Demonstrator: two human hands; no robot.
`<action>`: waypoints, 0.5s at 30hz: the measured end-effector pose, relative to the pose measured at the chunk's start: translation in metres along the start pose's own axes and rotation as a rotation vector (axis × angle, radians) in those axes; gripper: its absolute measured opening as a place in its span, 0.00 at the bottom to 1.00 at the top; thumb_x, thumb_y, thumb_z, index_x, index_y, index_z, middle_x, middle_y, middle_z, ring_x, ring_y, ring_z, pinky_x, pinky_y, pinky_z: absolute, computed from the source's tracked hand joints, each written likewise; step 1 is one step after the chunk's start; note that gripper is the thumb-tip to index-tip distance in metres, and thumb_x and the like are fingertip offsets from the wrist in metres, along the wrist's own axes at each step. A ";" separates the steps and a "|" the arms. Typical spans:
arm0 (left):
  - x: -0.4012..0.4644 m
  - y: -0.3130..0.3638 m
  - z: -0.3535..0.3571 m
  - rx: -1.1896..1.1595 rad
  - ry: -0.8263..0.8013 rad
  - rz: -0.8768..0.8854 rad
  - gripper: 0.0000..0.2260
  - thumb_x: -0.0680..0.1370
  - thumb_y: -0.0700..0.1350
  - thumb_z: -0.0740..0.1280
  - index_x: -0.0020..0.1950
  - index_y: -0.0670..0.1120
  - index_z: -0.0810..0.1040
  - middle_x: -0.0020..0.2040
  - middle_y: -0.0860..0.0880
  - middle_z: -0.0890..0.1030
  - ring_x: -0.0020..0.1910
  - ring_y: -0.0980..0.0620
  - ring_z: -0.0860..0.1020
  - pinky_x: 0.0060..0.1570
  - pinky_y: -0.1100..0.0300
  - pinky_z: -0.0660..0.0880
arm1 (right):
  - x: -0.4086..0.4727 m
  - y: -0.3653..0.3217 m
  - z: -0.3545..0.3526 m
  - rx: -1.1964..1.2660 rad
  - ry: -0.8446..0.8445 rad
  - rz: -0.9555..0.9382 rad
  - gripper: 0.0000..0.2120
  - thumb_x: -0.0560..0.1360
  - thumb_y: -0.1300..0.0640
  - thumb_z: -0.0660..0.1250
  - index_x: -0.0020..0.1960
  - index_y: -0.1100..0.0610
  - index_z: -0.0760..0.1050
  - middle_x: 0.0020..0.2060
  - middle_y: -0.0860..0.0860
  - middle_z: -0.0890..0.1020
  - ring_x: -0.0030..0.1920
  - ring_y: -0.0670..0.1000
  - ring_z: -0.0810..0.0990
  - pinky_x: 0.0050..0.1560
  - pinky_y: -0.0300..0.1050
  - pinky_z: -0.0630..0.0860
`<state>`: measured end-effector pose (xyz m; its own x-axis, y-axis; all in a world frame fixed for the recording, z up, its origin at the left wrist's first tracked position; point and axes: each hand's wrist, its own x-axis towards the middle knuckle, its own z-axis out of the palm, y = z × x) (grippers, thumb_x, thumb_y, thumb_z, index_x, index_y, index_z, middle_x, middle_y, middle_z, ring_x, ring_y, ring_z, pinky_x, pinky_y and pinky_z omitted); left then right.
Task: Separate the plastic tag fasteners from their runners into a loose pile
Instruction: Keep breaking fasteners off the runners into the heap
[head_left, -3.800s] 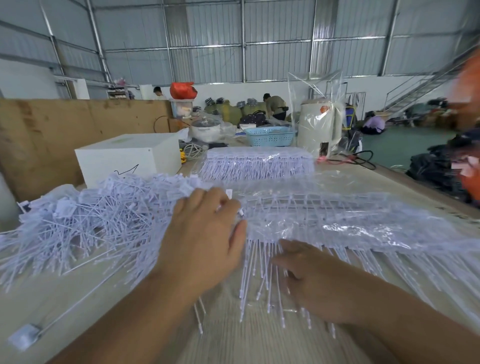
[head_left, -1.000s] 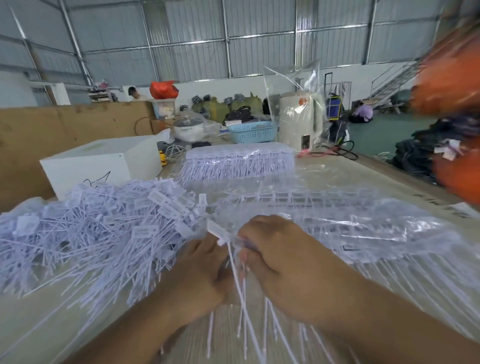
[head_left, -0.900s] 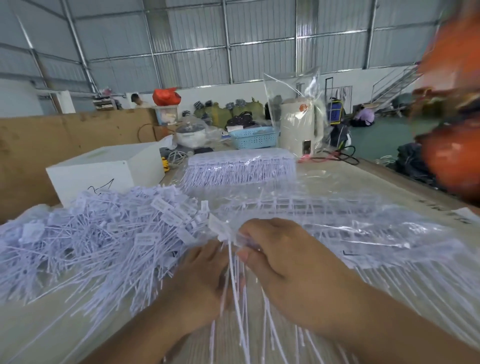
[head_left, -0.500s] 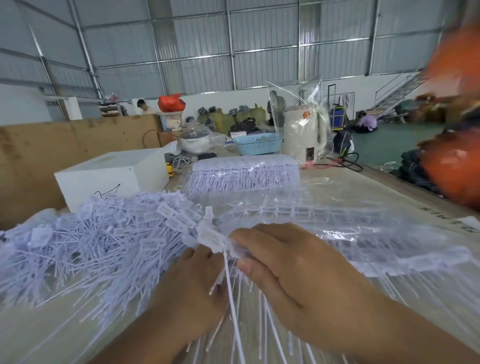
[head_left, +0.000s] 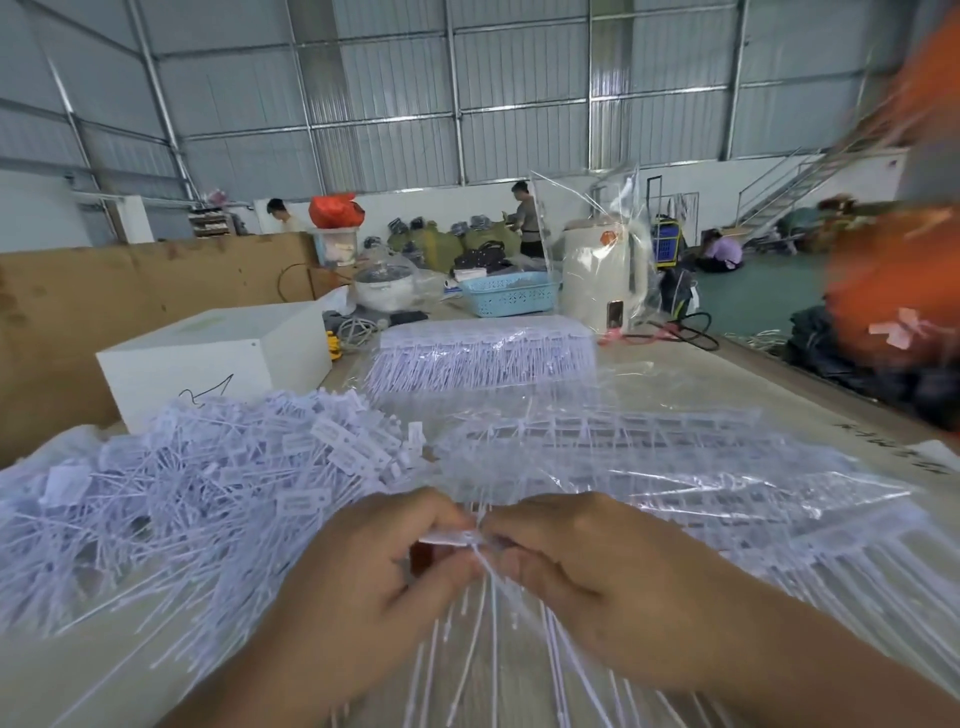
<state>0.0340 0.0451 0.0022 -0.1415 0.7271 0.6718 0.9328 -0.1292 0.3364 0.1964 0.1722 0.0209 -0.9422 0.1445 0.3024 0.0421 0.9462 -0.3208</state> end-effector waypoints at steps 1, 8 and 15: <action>0.000 0.000 0.000 0.002 0.019 -0.007 0.11 0.73 0.62 0.66 0.47 0.57 0.78 0.35 0.60 0.81 0.35 0.62 0.78 0.35 0.65 0.72 | 0.000 0.000 0.000 0.050 0.016 0.009 0.11 0.83 0.46 0.54 0.52 0.48 0.73 0.40 0.46 0.76 0.39 0.45 0.75 0.42 0.50 0.75; 0.003 -0.003 -0.006 -0.228 0.143 -0.309 0.22 0.72 0.64 0.68 0.31 0.47 0.72 0.23 0.54 0.69 0.24 0.59 0.67 0.26 0.68 0.62 | -0.004 0.013 -0.010 0.231 0.177 0.182 0.17 0.82 0.45 0.54 0.44 0.55 0.73 0.34 0.58 0.77 0.35 0.60 0.76 0.38 0.61 0.74; 0.013 -0.012 0.002 -0.556 0.186 -0.743 0.18 0.74 0.44 0.70 0.26 0.43 0.73 0.23 0.47 0.68 0.21 0.53 0.64 0.23 0.63 0.61 | -0.004 0.016 -0.013 0.198 0.374 0.356 0.11 0.79 0.57 0.59 0.45 0.44 0.77 0.33 0.52 0.83 0.33 0.53 0.82 0.39 0.54 0.79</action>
<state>0.0219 0.0570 0.0054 -0.7314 0.6394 0.2371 0.2977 -0.0135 0.9546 0.2053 0.1908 0.0261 -0.6970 0.5727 0.4315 0.2391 0.7529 -0.6131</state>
